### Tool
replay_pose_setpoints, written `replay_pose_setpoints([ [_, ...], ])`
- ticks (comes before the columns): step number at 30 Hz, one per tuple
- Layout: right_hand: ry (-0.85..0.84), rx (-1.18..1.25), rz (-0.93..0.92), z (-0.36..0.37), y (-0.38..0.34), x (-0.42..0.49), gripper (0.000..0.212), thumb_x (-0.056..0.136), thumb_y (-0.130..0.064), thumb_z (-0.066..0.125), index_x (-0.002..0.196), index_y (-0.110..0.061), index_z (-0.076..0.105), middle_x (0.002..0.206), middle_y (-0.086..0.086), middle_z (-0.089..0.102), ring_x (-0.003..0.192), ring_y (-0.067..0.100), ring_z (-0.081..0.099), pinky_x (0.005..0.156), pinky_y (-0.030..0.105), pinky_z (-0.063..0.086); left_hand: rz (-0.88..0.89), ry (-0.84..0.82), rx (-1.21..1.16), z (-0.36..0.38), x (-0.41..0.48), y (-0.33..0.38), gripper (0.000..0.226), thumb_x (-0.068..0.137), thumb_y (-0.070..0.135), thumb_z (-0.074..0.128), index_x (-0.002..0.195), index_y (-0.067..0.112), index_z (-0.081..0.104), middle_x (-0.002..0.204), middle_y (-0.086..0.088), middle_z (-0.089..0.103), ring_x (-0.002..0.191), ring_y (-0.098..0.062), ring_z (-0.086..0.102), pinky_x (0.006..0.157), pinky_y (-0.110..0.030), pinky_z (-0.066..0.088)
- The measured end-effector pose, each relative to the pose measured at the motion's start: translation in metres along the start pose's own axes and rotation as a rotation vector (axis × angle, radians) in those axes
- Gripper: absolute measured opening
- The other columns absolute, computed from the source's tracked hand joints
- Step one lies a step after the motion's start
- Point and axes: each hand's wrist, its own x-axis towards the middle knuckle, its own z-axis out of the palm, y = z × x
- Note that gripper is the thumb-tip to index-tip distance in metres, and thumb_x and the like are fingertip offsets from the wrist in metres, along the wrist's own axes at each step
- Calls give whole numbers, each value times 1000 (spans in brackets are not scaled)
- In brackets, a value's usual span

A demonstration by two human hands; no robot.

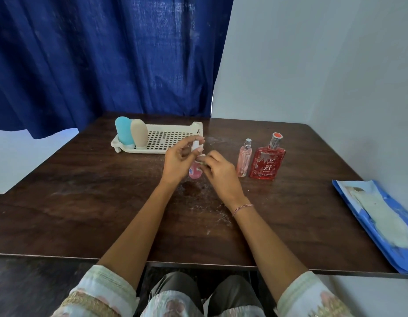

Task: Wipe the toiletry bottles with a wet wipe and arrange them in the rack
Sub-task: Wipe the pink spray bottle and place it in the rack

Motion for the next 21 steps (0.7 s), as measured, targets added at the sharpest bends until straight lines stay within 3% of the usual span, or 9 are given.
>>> replay_pose_setpoints([
  [3,-80,-67,-32,3,-3,-4,19,81,-6,67,100,-4,69,92,7,61,78,21,64,69,37,56,-31,30,-57,-2,-4,-4,26,90,9,61,115,16,63,112,-2,69,107,-13,64,92,-30,53],
  [7,12,-30,11,-1,-1,-2,19,82,-5,67,101,-3,68,96,7,62,82,17,63,75,28,54,-20,19,-62,6,-2,-3,28,91,5,59,118,12,62,110,-2,69,106,-10,65,90,-28,53],
  [11,-140,-83,33,6,-2,-5,15,79,-5,69,94,-2,70,92,8,62,75,23,65,69,39,56,-48,46,-64,2,1,-6,28,90,6,60,116,13,63,111,-4,69,108,-11,64,93,-31,53],
  [16,-40,-20,96,4,-3,-2,16,80,-1,68,95,-3,70,93,6,61,80,17,63,76,28,54,-40,40,-51,7,0,-9,27,90,4,60,116,12,63,111,-4,69,108,-12,64,91,-28,53],
  [21,-172,-86,112,5,-6,-3,11,80,-8,69,91,-8,72,88,5,63,72,22,64,68,38,55,-54,50,-66,3,1,-9,26,90,6,60,115,11,63,111,-5,69,107,-10,64,92,-26,52],
])
